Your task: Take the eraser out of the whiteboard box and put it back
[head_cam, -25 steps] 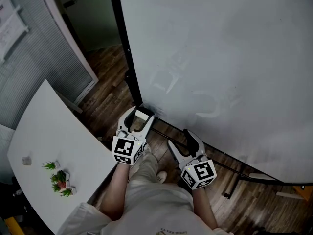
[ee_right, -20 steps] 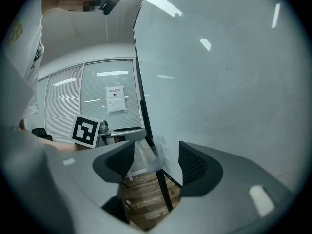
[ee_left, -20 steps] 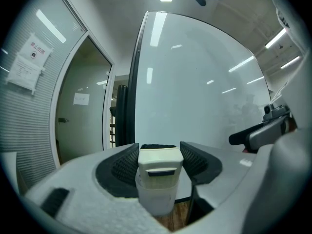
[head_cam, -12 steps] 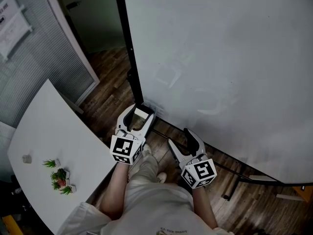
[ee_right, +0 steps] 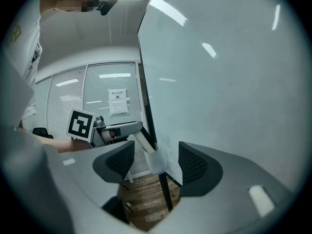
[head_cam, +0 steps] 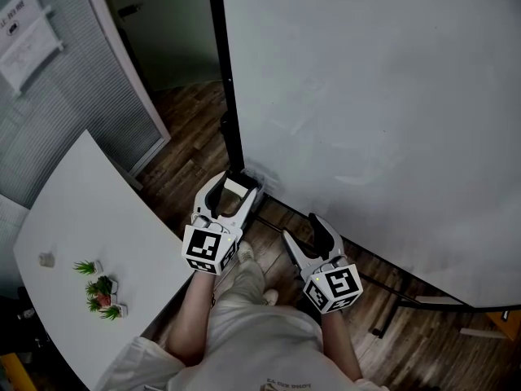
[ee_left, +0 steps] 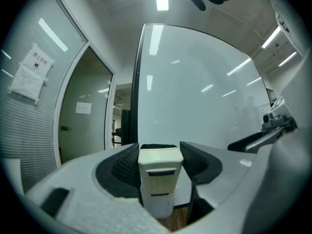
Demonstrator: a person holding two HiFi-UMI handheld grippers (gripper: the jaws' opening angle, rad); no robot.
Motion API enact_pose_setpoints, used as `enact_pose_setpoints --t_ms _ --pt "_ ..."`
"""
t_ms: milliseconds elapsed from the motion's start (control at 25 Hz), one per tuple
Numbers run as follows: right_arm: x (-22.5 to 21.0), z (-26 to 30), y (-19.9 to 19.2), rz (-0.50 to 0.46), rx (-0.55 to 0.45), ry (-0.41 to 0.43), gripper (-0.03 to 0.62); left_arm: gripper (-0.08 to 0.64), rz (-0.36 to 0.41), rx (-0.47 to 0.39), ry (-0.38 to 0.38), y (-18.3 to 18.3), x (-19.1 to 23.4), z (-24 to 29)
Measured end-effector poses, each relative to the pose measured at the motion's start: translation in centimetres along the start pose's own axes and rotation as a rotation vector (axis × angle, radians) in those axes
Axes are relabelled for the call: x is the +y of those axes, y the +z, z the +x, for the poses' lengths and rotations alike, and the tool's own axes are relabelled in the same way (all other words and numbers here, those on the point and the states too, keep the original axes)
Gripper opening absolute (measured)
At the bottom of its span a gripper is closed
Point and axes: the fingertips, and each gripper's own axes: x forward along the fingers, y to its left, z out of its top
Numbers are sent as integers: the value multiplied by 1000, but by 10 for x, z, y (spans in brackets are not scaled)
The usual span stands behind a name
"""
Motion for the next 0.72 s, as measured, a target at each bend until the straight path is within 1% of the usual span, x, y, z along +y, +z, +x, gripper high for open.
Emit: enact_pose_setpoints --t_ms 240,720 --pt "2 -5 5 -3 -15 -5 285 259 0 -35 -1 18 -3 -12" --pt "12 -12 13 -11 -42 -4 285 259 10 -53 -11 30 -11 -35"
